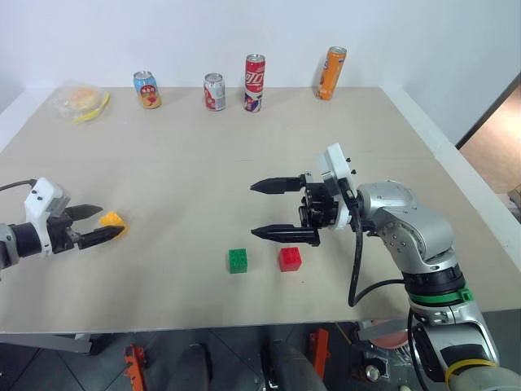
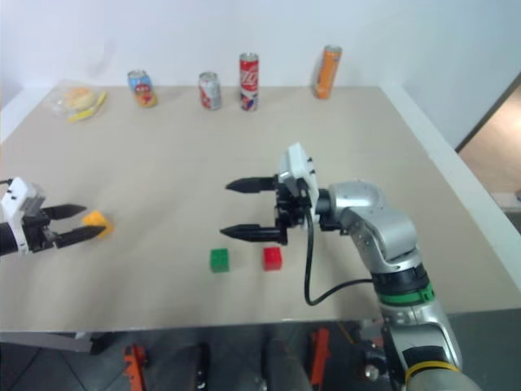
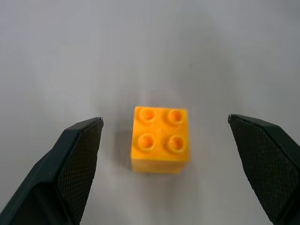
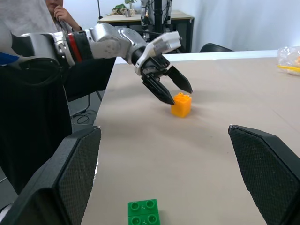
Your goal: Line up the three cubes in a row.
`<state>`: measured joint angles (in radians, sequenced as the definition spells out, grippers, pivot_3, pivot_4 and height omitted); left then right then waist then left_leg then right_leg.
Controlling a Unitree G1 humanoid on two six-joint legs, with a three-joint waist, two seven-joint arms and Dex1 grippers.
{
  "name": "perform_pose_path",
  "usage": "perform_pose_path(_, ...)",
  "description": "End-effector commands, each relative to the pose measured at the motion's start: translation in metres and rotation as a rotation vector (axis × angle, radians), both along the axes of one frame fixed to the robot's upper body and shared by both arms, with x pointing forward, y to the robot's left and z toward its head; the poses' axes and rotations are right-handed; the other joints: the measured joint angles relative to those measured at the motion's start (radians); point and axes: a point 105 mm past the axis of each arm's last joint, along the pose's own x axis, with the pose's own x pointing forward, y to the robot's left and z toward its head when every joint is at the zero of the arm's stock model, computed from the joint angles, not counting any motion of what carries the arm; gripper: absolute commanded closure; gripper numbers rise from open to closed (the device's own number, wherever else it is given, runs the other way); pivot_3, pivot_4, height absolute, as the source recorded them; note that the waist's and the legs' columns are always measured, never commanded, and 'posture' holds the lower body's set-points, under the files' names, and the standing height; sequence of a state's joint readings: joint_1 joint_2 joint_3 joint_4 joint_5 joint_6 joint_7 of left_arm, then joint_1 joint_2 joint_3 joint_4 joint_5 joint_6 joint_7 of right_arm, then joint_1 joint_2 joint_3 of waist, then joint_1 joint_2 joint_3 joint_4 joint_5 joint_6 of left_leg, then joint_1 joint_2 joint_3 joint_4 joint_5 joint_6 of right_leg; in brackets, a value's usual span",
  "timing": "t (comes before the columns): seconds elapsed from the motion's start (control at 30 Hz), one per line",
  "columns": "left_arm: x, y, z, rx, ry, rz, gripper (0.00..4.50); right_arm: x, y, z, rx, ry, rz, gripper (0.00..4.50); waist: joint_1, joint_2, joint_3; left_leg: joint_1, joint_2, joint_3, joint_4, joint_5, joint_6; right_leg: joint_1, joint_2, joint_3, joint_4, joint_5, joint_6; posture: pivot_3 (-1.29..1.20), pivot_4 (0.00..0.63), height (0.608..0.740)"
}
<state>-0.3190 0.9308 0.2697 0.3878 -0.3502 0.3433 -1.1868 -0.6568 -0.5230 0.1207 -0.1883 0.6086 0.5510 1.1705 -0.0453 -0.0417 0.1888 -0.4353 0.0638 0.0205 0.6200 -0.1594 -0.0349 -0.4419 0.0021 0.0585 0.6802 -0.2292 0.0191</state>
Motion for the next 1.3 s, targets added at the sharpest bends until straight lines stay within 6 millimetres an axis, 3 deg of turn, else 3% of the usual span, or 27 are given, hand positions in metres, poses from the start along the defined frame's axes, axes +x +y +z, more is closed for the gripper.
perform_pose_path(0.03,0.008,0.001,0.001,0.026,-0.018,-0.011,0.08,-0.010,0.000,0.013,0.031,-0.045,0.026,0.00,0.000,0.000,0.000,0.000,0.000,0.000,0.000,0.000,0.000,0.000,0.000,0.000,0.000,0.000,0.000,0.00,0.150,0.740)
perform_pose_path(0.33,0.018,-0.001,-0.014,0.027,0.024,-0.023,0.08,-0.014,0.002,0.017,0.037,-0.058,0.031,0.00,0.000,0.000,0.000,0.000,0.000,0.000,0.000,0.000,0.000,0.000,0.000,0.000,0.000,0.001,0.001,0.00,0.150,0.740)
perform_pose_path(0.43,0.018,-0.001,-0.015,0.031,0.030,-0.024,0.85,-0.013,0.001,0.018,0.035,-0.063,0.025,0.00,0.000,0.000,0.000,0.000,0.000,-0.001,0.000,0.000,0.000,0.000,0.001,0.000,0.000,0.002,0.004,0.00,0.150,0.740)
perform_pose_path(0.67,0.020,-0.001,-0.016,0.036,0.031,-0.012,3.15,-0.014,0.000,0.024,0.060,-0.061,0.032,0.00,0.000,0.000,0.000,0.000,0.000,0.000,0.000,0.000,0.000,0.000,0.000,0.000,0.000,0.002,0.004,0.00,0.150,0.740)
perform_pose_path(0.9,0.019,-0.008,-0.014,0.045,0.009,-0.049,3.14,-0.015,0.000,0.024,0.069,-0.048,0.041,0.00,0.000,0.000,0.000,0.000,0.000,0.000,0.001,0.000,0.000,0.000,0.000,0.000,0.000,0.003,0.004,0.00,0.150,0.740)
perform_pose_path(1.07,0.005,-0.058,-0.002,0.053,-0.016,-0.279,3.14,-0.008,-0.010,0.019,0.024,-0.070,-0.013,0.00,0.000,0.000,0.000,-0.001,0.000,0.000,0.001,0.000,0.000,0.000,0.000,0.000,0.000,0.003,0.005,0.00,0.150,0.740)
perform_pose_path(1.17,-0.016,-0.097,0.007,0.033,-0.013,-0.463,3.14,-0.006,-0.021,0.015,-0.029,-0.079,-0.038,0.00,0.000,0.000,0.000,-0.002,0.000,0.000,0.001,0.000,0.000,0.000,-0.001,0.000,0.000,0.002,0.005,0.00,0.150,0.740)
perform_pose_path(1.3,-0.037,-0.130,0.007,0.055,0.007,-0.637,3.14,-0.007,-0.030,0.012,-0.074,-0.075,-0.044,0.00,0.000,0.000,0.000,-0.001,0.000,0.000,0.001,0.000,0.000,0.000,0.000,0.000,0.000,0.000,0.002,0.00,0.150,0.740)
